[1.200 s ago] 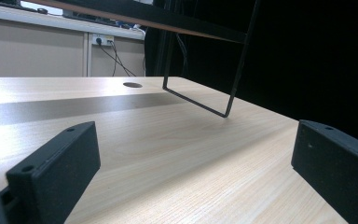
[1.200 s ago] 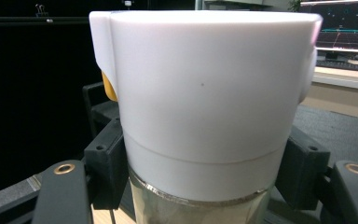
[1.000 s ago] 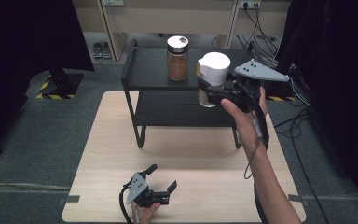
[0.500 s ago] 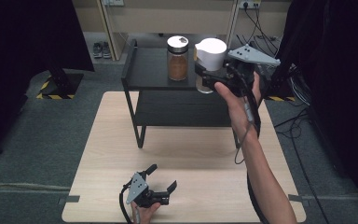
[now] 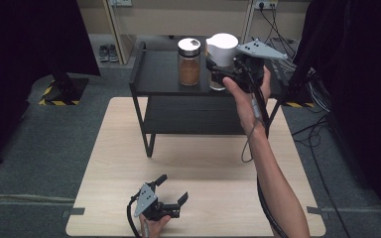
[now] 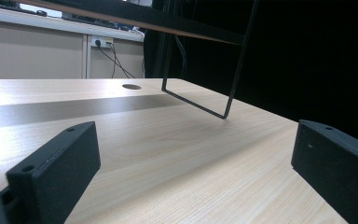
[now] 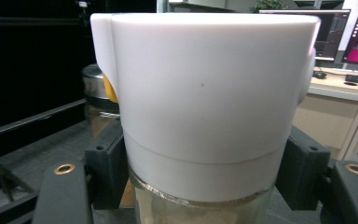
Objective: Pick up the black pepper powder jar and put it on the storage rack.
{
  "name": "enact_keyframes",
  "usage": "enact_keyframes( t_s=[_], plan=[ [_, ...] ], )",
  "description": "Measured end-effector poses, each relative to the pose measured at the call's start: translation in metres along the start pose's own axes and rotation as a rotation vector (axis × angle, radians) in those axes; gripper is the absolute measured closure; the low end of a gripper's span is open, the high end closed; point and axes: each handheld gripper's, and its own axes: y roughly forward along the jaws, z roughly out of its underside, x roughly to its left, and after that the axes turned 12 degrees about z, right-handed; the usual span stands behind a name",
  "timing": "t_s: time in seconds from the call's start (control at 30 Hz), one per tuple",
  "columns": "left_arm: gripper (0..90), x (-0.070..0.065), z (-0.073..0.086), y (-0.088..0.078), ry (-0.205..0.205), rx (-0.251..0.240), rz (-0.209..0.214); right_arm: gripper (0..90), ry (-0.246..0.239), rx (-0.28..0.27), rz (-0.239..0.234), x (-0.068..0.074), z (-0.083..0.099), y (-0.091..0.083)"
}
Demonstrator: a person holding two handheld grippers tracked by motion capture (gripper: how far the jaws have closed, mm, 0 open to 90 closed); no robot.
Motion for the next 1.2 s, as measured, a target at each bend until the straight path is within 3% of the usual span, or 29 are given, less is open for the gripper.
enact_keyframes(
  t_s=[0.57, 1.0, 1.07, 1.2],
  plan=[
    [0.5, 0.000, 0.000, 0.000, -0.003, 0.001, 0.001, 30.8, -0.005, 0.007, 0.046, 0.004, 0.002, 0.017],
    [0.5, 0.000, 0.000, 0.000, -0.001, 0.003, 0.002, 30.3, -0.006, 0.013, 0.033, 0.000, 0.003, 0.021],
    [0.5, 0.000, 0.000, 0.000, -0.001, 0.003, 0.002, 20.5, -0.007, 0.008, 0.036, 0.000, 0.003, 0.019],
    [0.5, 0.000, 0.000, 0.000, 0.001, 0.003, 0.001, 11.0, -0.016, -0.004, 0.033, 0.001, 0.004, 0.013]
  ],
)
